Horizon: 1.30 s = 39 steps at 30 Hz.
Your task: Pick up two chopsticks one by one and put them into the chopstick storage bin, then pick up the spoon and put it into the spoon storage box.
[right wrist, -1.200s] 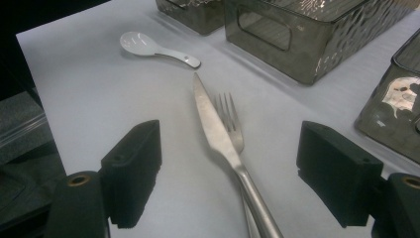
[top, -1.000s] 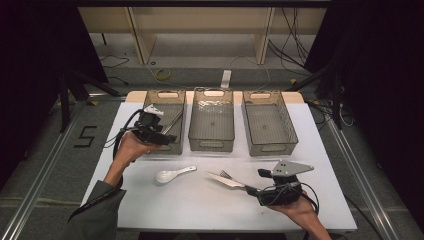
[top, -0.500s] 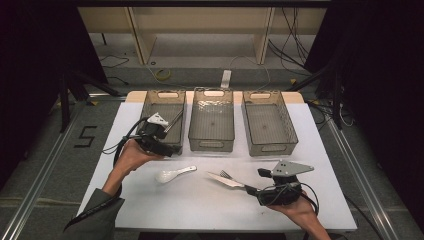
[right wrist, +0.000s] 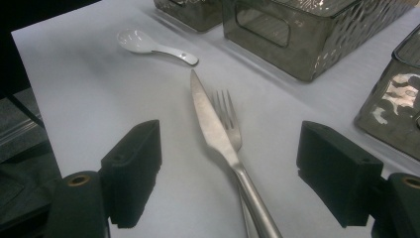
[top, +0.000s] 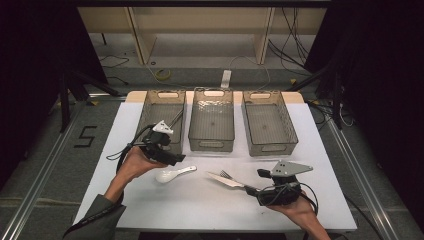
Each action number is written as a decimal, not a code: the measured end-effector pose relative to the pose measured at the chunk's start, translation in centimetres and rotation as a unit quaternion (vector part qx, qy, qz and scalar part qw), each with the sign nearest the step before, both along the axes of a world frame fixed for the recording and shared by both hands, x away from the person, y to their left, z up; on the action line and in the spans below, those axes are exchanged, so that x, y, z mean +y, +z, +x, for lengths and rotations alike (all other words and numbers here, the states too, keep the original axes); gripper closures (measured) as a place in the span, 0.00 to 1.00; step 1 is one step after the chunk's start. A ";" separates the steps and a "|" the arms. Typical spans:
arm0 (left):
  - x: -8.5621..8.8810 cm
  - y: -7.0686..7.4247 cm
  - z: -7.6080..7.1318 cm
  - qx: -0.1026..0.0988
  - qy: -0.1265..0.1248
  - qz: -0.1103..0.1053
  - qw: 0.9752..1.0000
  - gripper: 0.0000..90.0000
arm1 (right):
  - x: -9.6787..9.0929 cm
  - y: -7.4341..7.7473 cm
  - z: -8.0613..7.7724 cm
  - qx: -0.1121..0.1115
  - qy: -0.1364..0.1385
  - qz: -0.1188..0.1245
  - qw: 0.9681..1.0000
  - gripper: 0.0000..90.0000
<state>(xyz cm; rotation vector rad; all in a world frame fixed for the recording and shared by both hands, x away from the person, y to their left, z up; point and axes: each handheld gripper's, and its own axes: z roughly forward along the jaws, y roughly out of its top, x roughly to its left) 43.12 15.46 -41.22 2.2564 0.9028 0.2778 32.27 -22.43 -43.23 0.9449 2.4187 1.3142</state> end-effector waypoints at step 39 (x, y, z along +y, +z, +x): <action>-1.9 -3.2 -1.0 0.051 -0.047 0.109 0.992 0.32 | 0.5 -0.2 0.0 0.004 0.007 -0.014 1.000 0.29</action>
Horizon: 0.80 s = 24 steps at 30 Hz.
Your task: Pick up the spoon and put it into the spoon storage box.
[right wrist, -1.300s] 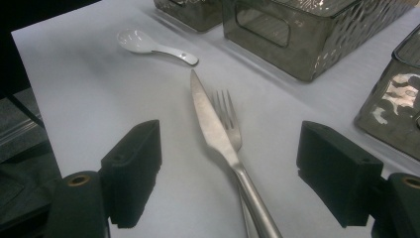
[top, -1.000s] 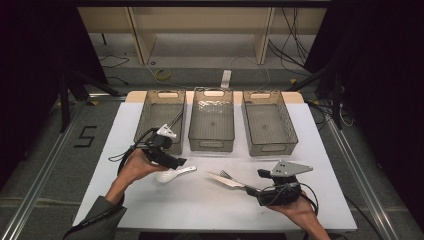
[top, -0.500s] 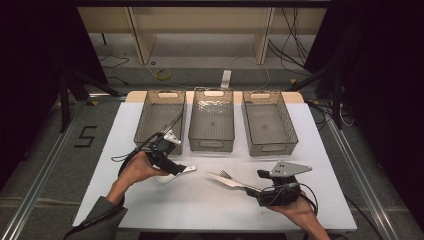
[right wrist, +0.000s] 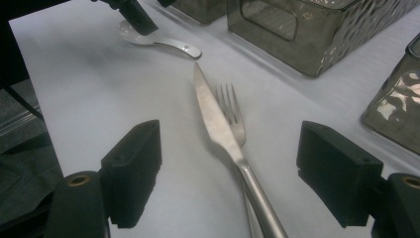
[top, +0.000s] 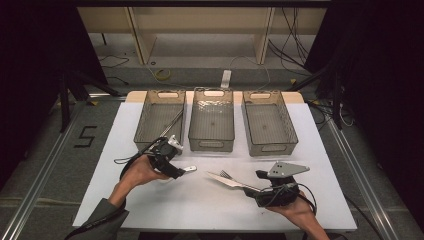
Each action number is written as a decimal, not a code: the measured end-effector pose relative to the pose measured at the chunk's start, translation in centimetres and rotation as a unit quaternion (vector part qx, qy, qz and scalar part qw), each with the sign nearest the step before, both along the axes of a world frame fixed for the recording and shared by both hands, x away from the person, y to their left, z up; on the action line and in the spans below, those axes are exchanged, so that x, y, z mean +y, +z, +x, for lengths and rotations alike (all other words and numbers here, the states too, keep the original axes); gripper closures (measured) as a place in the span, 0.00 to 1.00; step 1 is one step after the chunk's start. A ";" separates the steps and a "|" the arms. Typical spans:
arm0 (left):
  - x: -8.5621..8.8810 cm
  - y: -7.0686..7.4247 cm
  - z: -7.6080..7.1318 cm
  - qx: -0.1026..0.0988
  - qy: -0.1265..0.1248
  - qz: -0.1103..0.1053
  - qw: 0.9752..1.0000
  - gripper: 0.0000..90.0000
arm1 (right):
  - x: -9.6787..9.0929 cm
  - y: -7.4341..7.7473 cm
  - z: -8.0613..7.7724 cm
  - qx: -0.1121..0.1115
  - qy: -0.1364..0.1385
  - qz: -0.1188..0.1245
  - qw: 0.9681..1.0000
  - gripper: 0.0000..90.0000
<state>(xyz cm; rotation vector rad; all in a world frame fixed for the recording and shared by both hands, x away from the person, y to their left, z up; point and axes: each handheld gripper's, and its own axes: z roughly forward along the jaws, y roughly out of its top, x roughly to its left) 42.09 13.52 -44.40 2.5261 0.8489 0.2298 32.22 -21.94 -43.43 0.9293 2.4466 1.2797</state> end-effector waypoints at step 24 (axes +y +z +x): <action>-1.2 -1.9 0.2 0.014 -0.023 0.029 0.999 0.67 | 0.3 -0.2 0.1 0.007 0.007 -0.003 1.000 0.29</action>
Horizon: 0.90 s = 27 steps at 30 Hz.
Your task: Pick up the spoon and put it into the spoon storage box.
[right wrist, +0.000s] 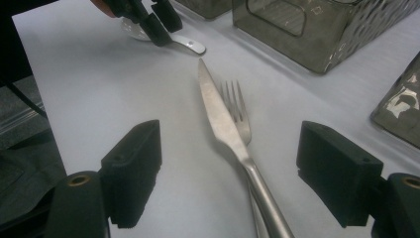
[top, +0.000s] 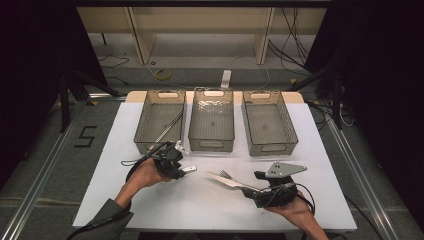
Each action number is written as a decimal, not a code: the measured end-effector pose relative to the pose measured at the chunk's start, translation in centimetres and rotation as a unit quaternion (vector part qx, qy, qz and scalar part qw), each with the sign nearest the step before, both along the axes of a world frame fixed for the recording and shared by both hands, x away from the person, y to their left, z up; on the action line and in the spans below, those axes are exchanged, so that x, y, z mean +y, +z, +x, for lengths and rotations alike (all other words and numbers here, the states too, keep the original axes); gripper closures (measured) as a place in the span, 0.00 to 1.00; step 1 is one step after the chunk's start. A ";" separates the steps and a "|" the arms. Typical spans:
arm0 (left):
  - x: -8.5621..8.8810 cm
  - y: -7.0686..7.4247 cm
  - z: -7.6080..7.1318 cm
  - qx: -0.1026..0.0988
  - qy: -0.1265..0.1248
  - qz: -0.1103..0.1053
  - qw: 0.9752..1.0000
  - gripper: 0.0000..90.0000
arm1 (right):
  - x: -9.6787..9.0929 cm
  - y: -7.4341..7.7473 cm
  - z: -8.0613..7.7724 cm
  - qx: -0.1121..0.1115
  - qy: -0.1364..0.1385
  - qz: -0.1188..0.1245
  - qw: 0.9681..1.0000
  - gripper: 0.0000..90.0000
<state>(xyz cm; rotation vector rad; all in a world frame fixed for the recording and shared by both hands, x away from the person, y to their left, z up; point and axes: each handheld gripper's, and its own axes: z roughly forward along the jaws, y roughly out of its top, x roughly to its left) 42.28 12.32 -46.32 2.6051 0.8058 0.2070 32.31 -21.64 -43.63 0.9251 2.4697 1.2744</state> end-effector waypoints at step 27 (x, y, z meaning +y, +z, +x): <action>-0.4 -0.1 0.6 0.031 0.025 0.000 0.999 0.82 | 0.1 0.0 0.0 0.001 0.001 -0.005 1.000 0.30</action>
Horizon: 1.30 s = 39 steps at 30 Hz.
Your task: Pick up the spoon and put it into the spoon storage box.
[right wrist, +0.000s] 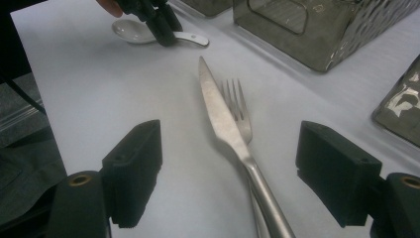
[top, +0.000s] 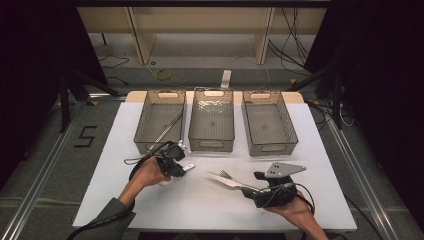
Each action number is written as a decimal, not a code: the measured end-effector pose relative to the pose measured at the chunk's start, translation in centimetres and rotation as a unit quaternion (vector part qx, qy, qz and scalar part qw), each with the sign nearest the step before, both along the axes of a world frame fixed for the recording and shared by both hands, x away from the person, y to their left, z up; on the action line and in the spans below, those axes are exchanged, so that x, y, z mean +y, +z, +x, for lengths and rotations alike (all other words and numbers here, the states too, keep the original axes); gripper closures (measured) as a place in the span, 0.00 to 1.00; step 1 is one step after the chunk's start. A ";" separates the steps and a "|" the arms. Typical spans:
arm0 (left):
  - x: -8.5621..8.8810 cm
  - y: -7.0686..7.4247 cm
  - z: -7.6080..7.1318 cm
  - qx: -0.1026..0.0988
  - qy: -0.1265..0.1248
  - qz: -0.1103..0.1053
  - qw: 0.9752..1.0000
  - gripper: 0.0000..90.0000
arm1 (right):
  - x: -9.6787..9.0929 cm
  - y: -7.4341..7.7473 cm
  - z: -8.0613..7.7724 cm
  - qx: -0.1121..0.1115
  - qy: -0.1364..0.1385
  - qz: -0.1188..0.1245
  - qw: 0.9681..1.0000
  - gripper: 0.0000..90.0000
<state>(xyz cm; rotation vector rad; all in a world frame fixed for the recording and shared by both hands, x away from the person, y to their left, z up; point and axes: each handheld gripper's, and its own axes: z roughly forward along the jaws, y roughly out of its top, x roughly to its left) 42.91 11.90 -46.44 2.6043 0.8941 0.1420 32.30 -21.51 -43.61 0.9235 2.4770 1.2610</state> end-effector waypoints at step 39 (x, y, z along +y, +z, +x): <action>1.5 6.4 0.3 -0.046 0.026 -0.139 0.989 0.83 | -0.3 -0.1 0.0 0.004 -0.008 0.005 1.000 0.30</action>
